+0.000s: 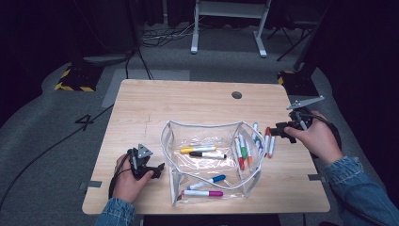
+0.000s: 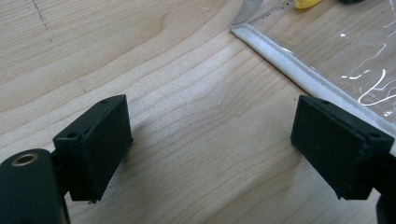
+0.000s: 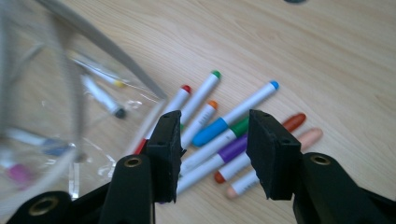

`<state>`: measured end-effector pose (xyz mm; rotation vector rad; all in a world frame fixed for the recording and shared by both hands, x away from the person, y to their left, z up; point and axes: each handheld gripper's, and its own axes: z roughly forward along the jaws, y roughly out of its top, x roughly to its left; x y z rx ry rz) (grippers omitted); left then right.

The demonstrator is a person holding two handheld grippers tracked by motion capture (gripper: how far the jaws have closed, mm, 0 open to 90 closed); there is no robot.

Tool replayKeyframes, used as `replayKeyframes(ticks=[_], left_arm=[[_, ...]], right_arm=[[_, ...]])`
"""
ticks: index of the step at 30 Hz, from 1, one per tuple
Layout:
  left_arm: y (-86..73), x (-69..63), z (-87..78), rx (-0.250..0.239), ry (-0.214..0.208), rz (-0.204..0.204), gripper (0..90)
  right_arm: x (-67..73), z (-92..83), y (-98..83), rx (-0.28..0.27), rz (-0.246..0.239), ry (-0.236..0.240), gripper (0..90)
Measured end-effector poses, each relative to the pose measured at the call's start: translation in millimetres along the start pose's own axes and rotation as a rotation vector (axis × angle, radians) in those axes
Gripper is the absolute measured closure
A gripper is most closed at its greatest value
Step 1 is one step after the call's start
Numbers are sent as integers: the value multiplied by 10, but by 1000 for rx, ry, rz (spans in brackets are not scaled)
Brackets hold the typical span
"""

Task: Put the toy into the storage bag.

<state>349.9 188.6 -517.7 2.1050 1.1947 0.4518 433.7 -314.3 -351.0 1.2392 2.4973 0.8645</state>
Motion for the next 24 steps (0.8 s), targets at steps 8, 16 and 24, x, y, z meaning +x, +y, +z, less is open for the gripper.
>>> replayKeyframes(ticks=[8,16,24], left_arm=[[2,2,-3,4,-4,1,127],[2,4,-4,6,-4,3,127],[2,3,-3,5,-3,1,126]], right_arm=[[-387,441,-292,60,89,-67,566],[-585,851,-476,103,165,-109,566],[-704,1049,-577,132,228,-141,579]])
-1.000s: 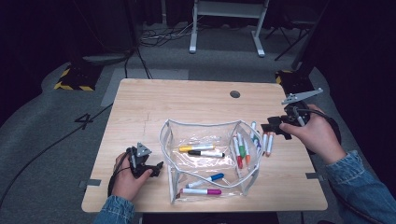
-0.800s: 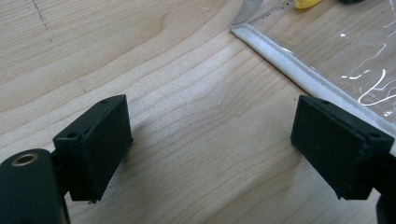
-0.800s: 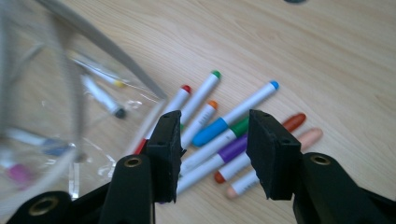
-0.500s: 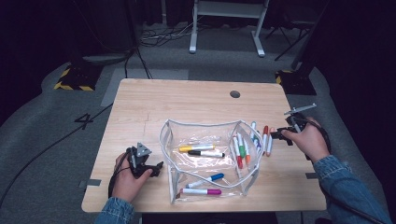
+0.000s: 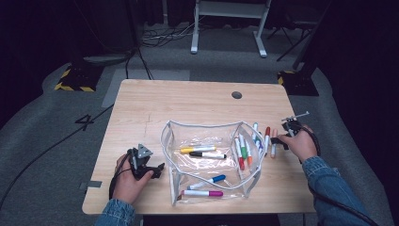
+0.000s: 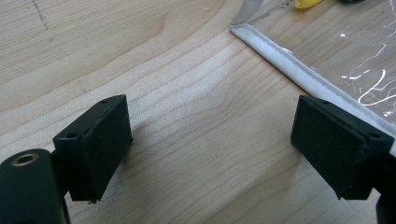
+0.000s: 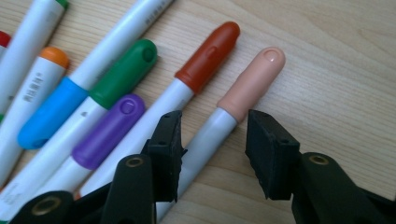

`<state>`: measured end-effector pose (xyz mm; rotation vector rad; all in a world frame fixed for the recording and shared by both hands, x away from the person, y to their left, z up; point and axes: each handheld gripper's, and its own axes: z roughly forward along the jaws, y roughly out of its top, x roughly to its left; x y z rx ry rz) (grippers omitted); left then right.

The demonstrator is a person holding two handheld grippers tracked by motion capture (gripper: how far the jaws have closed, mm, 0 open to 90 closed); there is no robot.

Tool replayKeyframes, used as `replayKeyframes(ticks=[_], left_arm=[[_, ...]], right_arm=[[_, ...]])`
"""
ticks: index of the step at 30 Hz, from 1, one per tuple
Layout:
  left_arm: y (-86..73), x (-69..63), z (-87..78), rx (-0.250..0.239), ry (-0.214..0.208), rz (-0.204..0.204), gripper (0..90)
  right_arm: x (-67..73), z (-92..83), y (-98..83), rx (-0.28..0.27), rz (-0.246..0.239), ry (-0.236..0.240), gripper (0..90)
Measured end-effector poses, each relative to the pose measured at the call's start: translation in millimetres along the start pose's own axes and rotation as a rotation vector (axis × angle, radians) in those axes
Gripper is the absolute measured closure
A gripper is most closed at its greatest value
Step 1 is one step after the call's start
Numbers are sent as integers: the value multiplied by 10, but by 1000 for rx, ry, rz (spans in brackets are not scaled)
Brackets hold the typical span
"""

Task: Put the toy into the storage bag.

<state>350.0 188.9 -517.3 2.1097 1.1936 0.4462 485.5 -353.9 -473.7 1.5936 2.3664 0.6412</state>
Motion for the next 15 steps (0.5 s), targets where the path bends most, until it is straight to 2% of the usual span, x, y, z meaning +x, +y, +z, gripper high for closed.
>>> replayKeyframes(ticks=[4,8,15], left_arm=[[0,0,0,0,0,0,126],[0,0,0,0,0,0,127],[0,0,0,0,0,0,127]], right_arm=[[-54,20,-37,20,13,-24,646],[-100,-10,-56,45,-7,-59,761],[-150,-45,-75,49,15,-51,772]])
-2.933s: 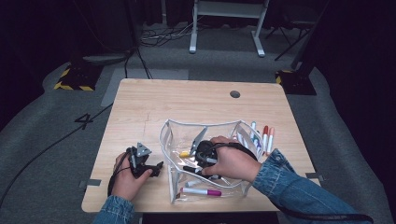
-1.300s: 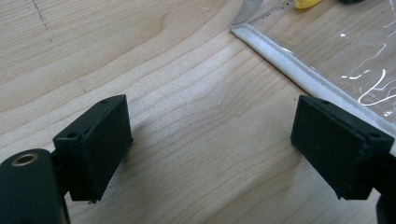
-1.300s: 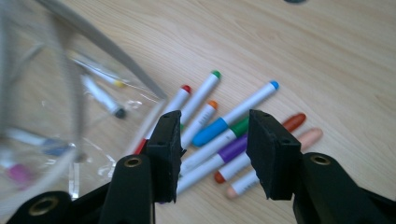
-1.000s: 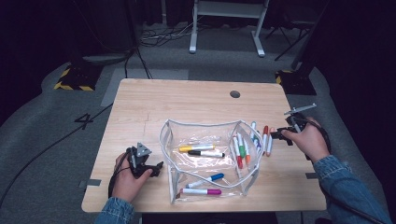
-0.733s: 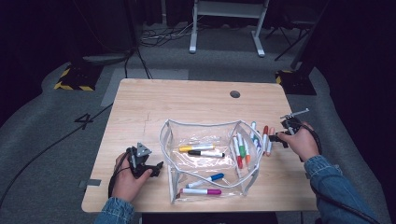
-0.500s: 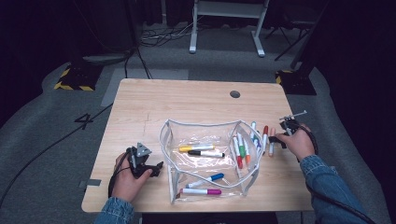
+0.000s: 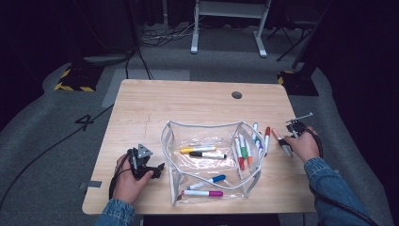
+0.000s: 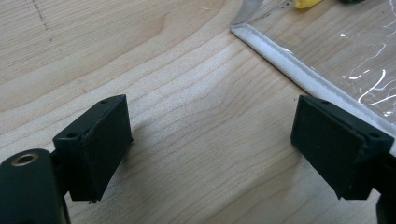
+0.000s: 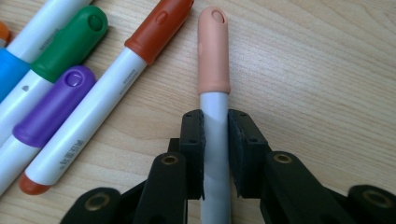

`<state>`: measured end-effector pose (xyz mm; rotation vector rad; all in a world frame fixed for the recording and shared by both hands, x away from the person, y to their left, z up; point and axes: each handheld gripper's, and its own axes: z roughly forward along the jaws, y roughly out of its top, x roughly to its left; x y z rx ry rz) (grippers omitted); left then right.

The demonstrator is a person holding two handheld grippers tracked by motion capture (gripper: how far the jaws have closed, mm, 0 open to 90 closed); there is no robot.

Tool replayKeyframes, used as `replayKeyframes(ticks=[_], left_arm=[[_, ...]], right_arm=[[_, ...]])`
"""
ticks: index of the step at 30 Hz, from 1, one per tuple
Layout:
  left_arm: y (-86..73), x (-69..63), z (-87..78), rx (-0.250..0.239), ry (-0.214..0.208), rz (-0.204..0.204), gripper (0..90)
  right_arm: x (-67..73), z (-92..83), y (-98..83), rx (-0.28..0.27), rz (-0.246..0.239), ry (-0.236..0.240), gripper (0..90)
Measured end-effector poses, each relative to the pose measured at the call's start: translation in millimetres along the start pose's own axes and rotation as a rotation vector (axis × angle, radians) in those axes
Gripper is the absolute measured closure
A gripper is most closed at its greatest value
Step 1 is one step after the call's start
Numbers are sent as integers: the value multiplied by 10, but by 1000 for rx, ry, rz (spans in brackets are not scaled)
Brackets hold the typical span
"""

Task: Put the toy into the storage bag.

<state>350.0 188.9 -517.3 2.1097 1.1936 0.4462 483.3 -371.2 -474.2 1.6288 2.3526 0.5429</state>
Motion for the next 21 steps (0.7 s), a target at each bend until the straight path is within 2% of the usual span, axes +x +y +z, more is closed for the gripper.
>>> replayKeyframes(ticks=[3,10,16,21], left_arm=[[0,0,0,0,0,-1,126],[0,0,0,0,0,-1,127],[-2,-2,3,-5,2,-2,126],[-1,-2,3,-4,2,-2,126]], right_arm=[[-6,-85,16,-22,5,17,772],[59,-425,118,-66,-45,58,772],[195,-761,220,-108,-100,95,772],[354,-1024,294,-121,-164,134,772]])
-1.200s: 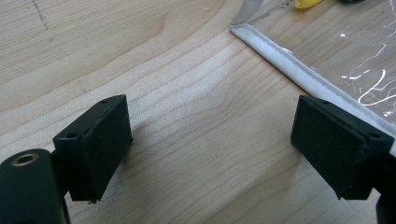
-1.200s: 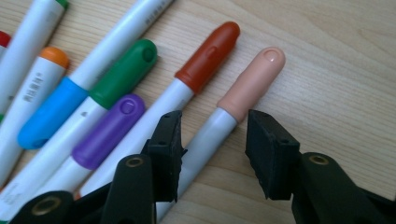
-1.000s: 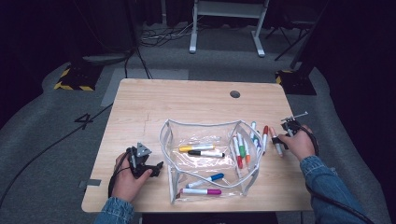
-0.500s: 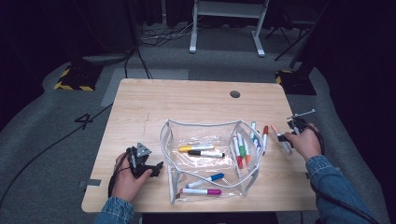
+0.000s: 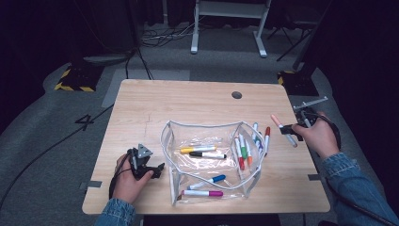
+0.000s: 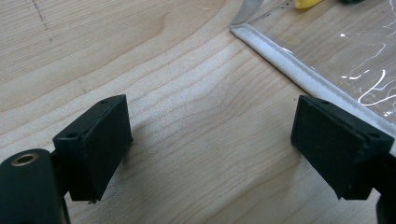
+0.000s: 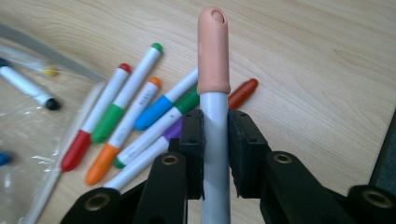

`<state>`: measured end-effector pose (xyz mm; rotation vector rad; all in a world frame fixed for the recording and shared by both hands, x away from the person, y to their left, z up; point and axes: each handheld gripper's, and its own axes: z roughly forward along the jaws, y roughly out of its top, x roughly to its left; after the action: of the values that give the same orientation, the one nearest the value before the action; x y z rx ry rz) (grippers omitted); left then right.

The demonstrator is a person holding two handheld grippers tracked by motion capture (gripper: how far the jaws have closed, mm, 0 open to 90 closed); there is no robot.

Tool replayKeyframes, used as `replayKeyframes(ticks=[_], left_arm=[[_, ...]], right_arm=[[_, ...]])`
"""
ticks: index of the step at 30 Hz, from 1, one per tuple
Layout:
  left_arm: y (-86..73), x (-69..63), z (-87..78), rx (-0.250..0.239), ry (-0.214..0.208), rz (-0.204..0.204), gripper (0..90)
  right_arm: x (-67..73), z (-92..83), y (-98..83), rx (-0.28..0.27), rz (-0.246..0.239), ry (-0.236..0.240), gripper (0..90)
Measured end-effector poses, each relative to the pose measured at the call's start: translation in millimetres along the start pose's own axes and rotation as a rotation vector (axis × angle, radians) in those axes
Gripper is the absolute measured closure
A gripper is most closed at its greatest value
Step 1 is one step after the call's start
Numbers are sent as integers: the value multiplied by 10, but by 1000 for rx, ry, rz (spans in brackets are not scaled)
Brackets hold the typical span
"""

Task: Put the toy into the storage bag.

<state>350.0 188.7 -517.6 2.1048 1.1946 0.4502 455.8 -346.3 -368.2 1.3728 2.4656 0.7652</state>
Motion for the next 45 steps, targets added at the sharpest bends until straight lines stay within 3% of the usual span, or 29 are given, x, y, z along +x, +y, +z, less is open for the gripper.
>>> replayKeyframes(ticks=[11,24,31,45], left_arm=[[4,2,2,1,-1,2,126],[5,3,3,2,-2,2,125],[5,3,3,2,-2,2,125],[5,2,3,2,-2,2,125]], right_arm=[[422,-407,239,-30,-119,73,772],[1134,-703,469,-38,-311,174,772],[1550,-680,556,-15,-421,235,772],[2200,-389,634,81,-565,321,772]])
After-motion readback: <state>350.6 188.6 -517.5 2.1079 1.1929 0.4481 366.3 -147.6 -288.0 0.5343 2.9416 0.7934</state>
